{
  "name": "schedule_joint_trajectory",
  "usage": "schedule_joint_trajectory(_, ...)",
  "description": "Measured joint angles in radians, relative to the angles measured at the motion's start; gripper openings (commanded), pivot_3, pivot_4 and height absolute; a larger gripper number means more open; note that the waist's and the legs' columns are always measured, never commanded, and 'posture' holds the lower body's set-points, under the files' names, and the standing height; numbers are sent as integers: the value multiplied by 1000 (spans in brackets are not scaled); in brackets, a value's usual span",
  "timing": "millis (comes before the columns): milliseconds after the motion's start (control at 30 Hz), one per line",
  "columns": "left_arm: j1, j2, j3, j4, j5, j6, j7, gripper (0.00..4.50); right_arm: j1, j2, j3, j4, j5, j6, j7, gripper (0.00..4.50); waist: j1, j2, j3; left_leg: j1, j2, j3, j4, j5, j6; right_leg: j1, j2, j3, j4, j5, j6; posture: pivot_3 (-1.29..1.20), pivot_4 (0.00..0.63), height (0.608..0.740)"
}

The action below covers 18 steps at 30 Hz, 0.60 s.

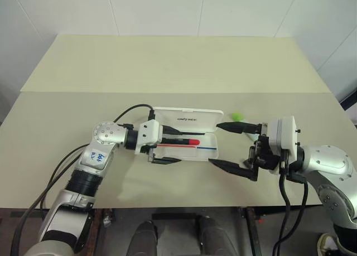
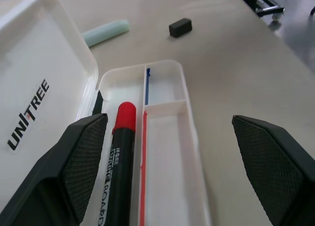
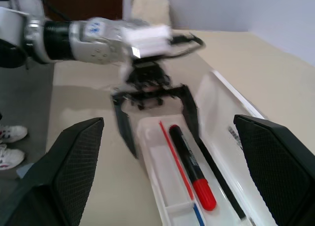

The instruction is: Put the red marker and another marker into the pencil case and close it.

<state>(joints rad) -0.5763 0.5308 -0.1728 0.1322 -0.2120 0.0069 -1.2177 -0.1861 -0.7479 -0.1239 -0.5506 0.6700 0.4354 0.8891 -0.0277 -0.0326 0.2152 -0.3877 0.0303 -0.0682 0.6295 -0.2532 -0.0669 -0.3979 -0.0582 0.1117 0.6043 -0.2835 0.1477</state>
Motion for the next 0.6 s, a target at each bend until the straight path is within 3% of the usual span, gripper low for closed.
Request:
schedule_joint_trajectory(200, 44, 34, 23, -91, -64, 81, -3, 4342, -2, -48, -3, 35, -47, 70, -47, 4500, 0, 0, 0, 0, 0, 0, 0, 0, 0, 0, 0, 0, 0, 0, 0, 0, 150, 740)
schedule_joint_trajectory(400, 105, 72, 110, -247, -159, 174, 23, 4342, -34, -49, -46, 156, -105, 248, -244, 4500, -1, 0, 0, 0, 0, 0, 0, 0, 0, 0, 0, 0, 0, -3, -6, 0, 150, 740)
schedule_joint_trajectory(600, 140, 73, 157, -376, -236, 280, 103, 4342, -26, 43, -58, 259, -208, 241, -394, 4500, -1, 1, 0, -1, 0, 0, 0, 0, 0, 0, 0, 0, -1, -2, -4, 0, 150, 740)
